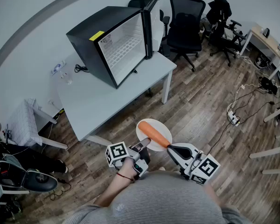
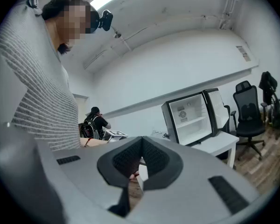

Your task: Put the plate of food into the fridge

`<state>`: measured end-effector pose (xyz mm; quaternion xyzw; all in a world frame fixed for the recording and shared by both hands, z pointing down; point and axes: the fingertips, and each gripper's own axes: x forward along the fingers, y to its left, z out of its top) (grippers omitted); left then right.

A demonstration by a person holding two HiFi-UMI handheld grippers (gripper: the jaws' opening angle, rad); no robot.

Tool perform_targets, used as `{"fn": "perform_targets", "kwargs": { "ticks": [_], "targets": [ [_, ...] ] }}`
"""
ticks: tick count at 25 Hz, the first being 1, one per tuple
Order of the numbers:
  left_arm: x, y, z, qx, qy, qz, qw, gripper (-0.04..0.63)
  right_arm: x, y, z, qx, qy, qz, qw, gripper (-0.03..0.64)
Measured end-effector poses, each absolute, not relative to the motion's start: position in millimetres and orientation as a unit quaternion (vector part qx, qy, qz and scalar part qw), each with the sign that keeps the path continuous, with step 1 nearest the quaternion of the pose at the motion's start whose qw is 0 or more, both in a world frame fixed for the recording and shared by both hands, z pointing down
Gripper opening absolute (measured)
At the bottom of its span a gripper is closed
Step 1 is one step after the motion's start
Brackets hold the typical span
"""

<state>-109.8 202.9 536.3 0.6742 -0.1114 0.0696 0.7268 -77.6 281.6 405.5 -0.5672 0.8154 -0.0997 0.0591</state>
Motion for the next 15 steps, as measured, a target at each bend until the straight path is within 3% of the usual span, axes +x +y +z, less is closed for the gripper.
{"fn": "perform_targets", "kwargs": {
  "ticks": [15],
  "targets": [
    [-116.9,212.5,532.4,0.678,-0.102,0.075,0.724,0.04,-86.9,288.7,405.6,-0.565,0.817,-0.099,0.055,0.012]
  ]
}}
